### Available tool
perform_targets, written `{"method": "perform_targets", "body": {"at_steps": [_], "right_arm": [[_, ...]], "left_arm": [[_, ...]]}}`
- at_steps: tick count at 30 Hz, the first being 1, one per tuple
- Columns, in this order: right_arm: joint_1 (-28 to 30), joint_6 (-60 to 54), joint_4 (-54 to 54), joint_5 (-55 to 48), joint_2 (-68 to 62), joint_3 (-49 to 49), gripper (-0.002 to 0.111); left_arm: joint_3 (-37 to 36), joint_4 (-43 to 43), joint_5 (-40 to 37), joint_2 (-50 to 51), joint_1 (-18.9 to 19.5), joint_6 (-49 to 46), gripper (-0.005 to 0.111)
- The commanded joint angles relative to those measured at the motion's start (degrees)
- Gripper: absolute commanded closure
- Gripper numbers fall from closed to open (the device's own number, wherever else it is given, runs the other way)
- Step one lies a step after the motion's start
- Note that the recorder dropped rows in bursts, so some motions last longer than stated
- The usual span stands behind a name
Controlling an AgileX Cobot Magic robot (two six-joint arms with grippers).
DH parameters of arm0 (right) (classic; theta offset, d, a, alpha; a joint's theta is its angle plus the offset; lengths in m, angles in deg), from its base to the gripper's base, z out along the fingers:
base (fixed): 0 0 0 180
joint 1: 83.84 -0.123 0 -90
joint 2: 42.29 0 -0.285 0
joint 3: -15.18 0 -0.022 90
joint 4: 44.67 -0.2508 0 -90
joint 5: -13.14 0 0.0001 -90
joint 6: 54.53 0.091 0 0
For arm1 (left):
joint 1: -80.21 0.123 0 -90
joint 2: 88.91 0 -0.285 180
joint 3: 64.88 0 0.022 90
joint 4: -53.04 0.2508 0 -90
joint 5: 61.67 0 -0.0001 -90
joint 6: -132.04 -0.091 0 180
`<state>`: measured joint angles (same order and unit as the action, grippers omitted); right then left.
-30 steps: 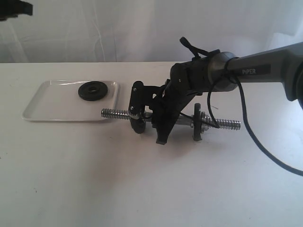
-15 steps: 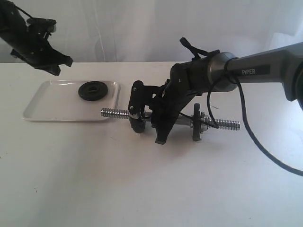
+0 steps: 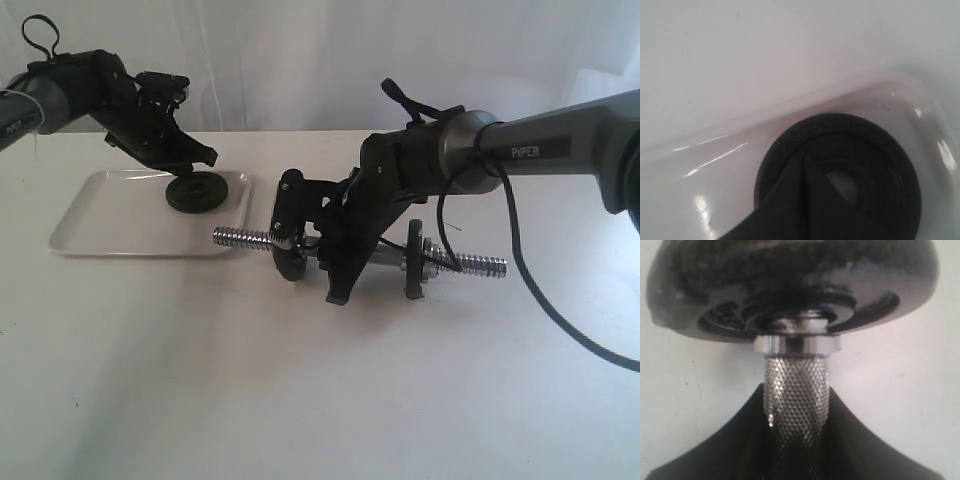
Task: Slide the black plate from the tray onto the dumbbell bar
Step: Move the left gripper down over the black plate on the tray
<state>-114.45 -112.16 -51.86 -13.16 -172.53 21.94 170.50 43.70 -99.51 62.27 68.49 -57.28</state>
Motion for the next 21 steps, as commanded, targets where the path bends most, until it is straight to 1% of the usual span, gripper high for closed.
{"method": "perform_targets", "body": {"at_steps": [1,5,6,8,9,11,12,13,14,21], "right_arm": [[-0.31,1.34,-3.44,3.71,1.2,0.62,0.108],[-0.31,1.34,-3.44,3.71,1.2,0.62,0.108],[-0.31,1.34,-3.44,3.71,1.2,0.62,0.108],[-0.31,1.34,-3.44,3.71,1.2,0.62,0.108],[-0.31,1.34,-3.67,3.71,1.2,0.62,0.108],[-0.31,1.34,-3.67,3.71,1.2,0.62,0.108],[-0.31,1.34,-3.67,3.71,1.2,0.62,0.108],[-0.31,1.34,-3.67,3.71,1.2,0.62,0.108],[-0.31,1.34,-3.67,3.71,1.2,0.62,0.108],[-0.31,1.34,-3.67,3.71,1.2,0.62,0.108]], "left_arm": [[0.41,-1.26,0.08,-0.11,0.0,0.26,0.107],[0.41,-1.2,-0.65,-0.09,0.0,0.26,0.107],[0.41,-1.08,-0.65,-0.09,0.0,0.14,0.104],[0.41,-0.8,-0.36,-0.09,-0.02,-0.1,0.092],[0.41,-0.8,-0.26,-0.09,-0.12,-0.1,0.081],[0.5,-0.8,-0.11,-0.09,-0.37,-0.1,0.052],[0.5,-0.8,-0.12,-0.09,-0.37,-0.1,0.028],[0.5,-1.03,-0.12,-0.09,-0.58,-0.1,0.012],[0.5,-1.13,-0.12,-0.09,-0.6,-0.1,0.002],[0.5,-1.25,-1.19,-0.09,-1.86,-3.01,0.002]]}}
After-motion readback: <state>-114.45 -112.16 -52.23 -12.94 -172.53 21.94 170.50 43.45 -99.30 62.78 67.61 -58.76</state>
